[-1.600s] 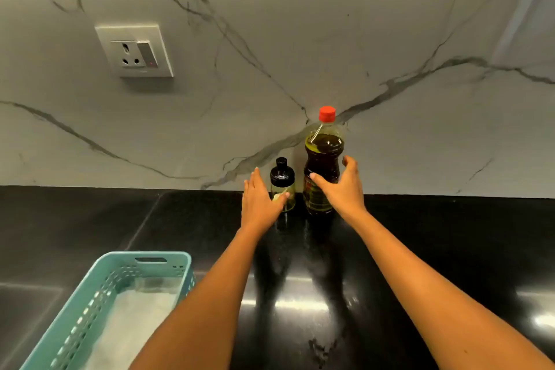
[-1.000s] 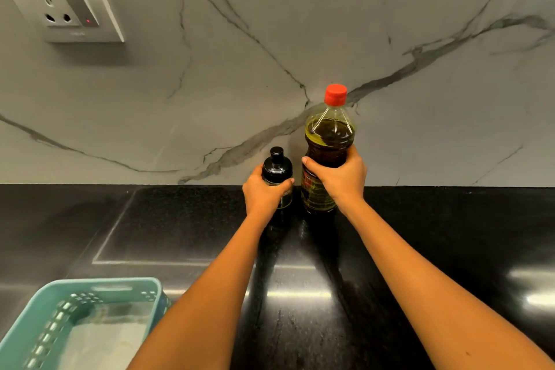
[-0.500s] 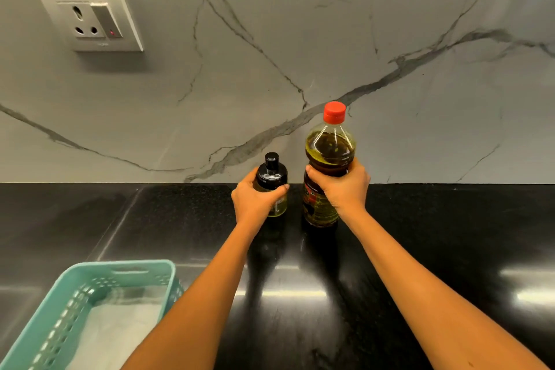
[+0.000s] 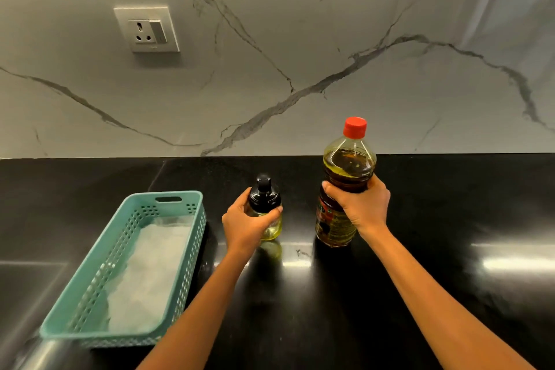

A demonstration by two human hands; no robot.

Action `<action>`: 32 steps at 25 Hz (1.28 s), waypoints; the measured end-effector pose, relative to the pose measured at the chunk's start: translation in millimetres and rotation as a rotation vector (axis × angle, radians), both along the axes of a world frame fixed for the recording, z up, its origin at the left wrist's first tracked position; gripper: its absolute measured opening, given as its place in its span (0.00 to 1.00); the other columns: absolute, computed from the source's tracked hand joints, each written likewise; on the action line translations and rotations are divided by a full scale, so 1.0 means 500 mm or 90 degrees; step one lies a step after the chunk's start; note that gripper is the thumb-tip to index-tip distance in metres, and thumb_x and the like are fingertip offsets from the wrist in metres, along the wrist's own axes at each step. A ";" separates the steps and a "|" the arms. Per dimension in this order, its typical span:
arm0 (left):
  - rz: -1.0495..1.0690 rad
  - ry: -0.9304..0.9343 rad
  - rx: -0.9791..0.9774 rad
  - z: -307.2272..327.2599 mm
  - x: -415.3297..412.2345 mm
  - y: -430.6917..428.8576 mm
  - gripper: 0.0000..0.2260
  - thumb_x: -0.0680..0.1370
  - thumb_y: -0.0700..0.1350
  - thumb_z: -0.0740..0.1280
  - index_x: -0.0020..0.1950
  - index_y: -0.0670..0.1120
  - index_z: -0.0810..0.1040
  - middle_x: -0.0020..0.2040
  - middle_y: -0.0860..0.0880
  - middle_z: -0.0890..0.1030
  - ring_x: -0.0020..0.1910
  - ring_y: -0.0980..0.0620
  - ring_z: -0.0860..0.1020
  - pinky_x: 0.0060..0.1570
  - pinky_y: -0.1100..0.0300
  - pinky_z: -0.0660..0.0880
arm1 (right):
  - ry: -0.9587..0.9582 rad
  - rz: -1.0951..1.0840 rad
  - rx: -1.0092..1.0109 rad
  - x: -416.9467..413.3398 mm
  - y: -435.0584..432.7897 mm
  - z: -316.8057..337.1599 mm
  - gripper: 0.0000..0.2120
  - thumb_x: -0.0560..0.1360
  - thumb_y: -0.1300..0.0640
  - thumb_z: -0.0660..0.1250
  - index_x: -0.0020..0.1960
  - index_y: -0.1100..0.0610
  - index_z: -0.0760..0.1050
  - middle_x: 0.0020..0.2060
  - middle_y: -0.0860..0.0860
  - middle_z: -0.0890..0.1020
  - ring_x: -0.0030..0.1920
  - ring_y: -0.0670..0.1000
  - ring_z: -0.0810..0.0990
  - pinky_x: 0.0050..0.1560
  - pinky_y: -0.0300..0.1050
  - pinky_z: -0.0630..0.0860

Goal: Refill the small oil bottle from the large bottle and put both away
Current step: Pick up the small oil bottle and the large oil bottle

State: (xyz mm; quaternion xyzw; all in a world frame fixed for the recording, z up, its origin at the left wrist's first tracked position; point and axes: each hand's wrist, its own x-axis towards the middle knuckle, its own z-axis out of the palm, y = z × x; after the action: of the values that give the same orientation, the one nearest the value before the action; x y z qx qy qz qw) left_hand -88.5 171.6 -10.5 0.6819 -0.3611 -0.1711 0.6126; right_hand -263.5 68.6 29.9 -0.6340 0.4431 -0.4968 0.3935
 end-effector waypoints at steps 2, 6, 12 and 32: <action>-0.003 -0.005 0.005 -0.012 -0.023 0.042 0.18 0.62 0.43 0.79 0.44 0.59 0.77 0.44 0.54 0.83 0.46 0.57 0.81 0.52 0.57 0.78 | -0.003 -0.007 0.002 -0.036 0.038 0.000 0.22 0.61 0.56 0.79 0.50 0.50 0.74 0.44 0.43 0.78 0.44 0.35 0.75 0.44 0.26 0.68; 0.021 0.024 0.022 -0.024 -0.058 0.111 0.20 0.62 0.42 0.79 0.44 0.60 0.76 0.43 0.57 0.81 0.46 0.58 0.80 0.53 0.57 0.77 | 0.010 -0.020 0.004 -0.086 0.086 0.001 0.25 0.61 0.56 0.79 0.55 0.55 0.75 0.46 0.44 0.78 0.48 0.41 0.76 0.45 0.26 0.67; 0.016 0.030 0.028 -0.034 -0.069 0.172 0.19 0.63 0.42 0.78 0.44 0.62 0.77 0.45 0.59 0.82 0.48 0.59 0.80 0.53 0.57 0.77 | 0.004 -0.042 0.024 -0.129 0.122 -0.005 0.26 0.61 0.56 0.79 0.57 0.57 0.75 0.48 0.45 0.78 0.51 0.43 0.76 0.48 0.29 0.68; 0.022 0.064 0.045 -0.067 -0.067 0.201 0.25 0.63 0.41 0.78 0.54 0.58 0.74 0.49 0.58 0.79 0.53 0.58 0.78 0.55 0.61 0.73 | 0.164 -0.214 -0.346 -0.092 0.182 -0.042 0.51 0.65 0.44 0.74 0.73 0.62 0.46 0.73 0.60 0.50 0.75 0.56 0.45 0.74 0.53 0.46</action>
State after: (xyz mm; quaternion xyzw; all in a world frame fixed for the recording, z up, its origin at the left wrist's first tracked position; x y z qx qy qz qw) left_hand -121.8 272.2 -43.9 0.6999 -0.3116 -0.2071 0.6084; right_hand -309.6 159.4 9.0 -0.6913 0.4389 -0.5704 0.0637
